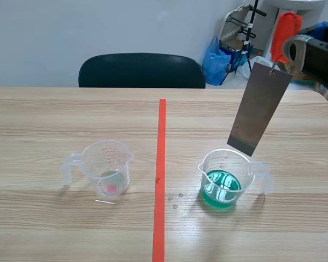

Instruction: Do the redox reaction experiment

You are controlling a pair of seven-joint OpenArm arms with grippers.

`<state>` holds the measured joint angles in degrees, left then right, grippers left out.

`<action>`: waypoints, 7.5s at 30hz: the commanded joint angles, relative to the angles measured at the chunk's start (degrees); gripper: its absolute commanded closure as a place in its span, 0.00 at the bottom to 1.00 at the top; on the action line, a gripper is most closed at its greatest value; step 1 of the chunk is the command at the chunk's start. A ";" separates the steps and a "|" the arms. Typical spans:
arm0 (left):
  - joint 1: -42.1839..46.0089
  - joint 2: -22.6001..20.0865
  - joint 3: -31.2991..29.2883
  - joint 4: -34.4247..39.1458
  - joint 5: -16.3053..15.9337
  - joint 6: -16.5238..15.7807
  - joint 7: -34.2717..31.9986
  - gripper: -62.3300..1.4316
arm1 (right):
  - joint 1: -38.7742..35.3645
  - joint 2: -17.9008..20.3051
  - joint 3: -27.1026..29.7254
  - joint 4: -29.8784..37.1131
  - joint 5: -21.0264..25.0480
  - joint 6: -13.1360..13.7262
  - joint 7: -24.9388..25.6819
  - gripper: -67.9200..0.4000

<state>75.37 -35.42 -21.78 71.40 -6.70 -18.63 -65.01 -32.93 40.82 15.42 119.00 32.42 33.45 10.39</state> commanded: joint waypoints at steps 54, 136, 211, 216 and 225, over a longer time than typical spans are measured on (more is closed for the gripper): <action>0.07 0.15 0.15 0.87 -0.31 -0.09 -1.16 0.00 | 0.24 0.76 0.76 0.63 0.63 -0.39 0.85 0.97; -102.05 9.68 79.17 0.96 -31.71 -4.35 64.65 0.94 | 0.24 0.76 0.74 0.63 0.61 2.19 0.85 0.97; 0.07 -5.40 0.79 1.29 -3.93 -5.03 2.71 0.89 | 0.42 0.76 0.74 0.63 -0.07 2.19 0.83 0.97; 0.07 -4.61 0.44 -0.68 -1.42 -5.31 3.48 0.39 | 0.42 0.76 0.74 0.63 -0.07 2.19 0.83 0.97; 0.07 -4.31 0.44 -2.29 -1.62 -5.27 3.04 0.00 | 0.42 0.76 0.74 0.63 -0.07 2.19 0.83 0.97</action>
<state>75.40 -40.16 -21.41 68.38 -7.94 -23.99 -60.75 -32.93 40.80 15.42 119.00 31.75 35.86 10.39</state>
